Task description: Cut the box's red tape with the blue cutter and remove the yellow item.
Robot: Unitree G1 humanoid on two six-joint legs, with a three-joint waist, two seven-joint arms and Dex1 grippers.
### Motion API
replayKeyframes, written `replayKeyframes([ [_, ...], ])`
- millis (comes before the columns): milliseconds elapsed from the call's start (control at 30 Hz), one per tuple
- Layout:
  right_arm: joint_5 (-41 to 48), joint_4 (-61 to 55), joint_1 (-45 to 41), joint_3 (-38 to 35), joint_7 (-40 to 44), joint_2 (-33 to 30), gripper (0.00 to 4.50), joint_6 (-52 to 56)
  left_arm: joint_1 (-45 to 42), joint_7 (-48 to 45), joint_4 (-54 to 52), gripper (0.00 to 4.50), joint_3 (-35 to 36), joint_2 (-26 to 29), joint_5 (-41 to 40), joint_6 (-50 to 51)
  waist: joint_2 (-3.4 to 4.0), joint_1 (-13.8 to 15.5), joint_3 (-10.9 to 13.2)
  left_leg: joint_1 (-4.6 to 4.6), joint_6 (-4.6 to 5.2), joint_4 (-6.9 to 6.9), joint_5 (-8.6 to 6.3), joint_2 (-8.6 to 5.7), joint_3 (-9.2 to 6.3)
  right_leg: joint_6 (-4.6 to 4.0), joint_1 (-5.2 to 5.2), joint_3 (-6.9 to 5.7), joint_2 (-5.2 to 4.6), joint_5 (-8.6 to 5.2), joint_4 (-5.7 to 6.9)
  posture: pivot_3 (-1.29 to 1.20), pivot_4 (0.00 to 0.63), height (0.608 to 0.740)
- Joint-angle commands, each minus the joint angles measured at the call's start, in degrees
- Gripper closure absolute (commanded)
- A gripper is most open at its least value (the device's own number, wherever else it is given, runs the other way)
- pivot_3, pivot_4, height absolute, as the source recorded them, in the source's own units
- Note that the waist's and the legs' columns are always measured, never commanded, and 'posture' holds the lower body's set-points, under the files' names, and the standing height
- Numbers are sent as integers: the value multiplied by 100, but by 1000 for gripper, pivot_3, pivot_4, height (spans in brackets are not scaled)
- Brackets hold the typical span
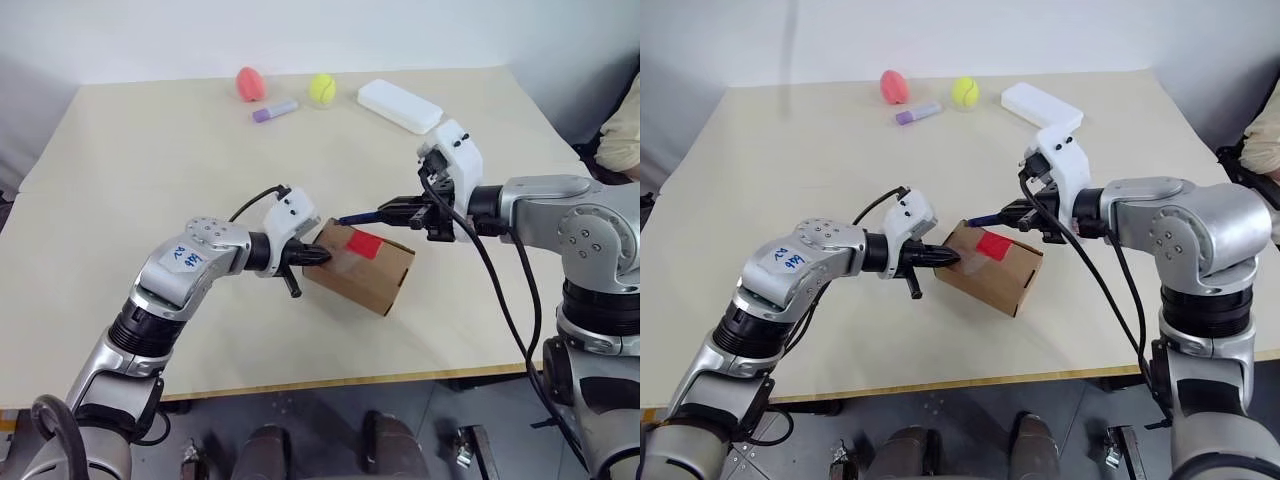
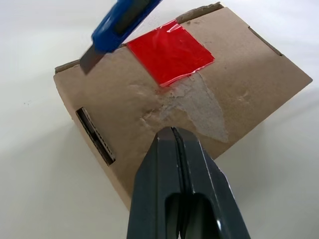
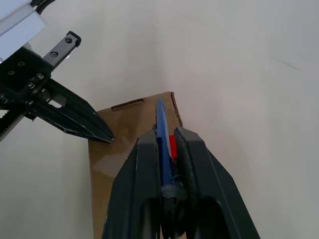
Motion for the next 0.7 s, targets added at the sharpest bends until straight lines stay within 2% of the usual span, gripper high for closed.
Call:
replayKeyframes([
  [33, -22, -83, 29, 31, -14, -129, 4337, -203, -8, -29, -19, 4500, -115, -15, 93, 113, 0, 8, 0, 0, 0, 1, 0, 0, 1, 0, 0, 0, 0, 0, 0, 0, 150, 740],
  [333, 6, 152, -161, -194, -77, -134, 4337, -378, -37, -44, 20, 4500, -139, -42, 164, 96, -1, 17, -1, 1, 1, 4, 0, 0, 2, 0, 1, 2, 0, 0, 1, 0, 150, 740],
  [700, -132, 399, 178, 138, 82, -380, 4337, -728, -167, -141, 176, 4500, -160, -79, 286, 20, -1, 19, -1, -1, 2, 5, -1, 0, 3, 0, 1, 2, 0, 0, -1, 0, 150, 740],
])
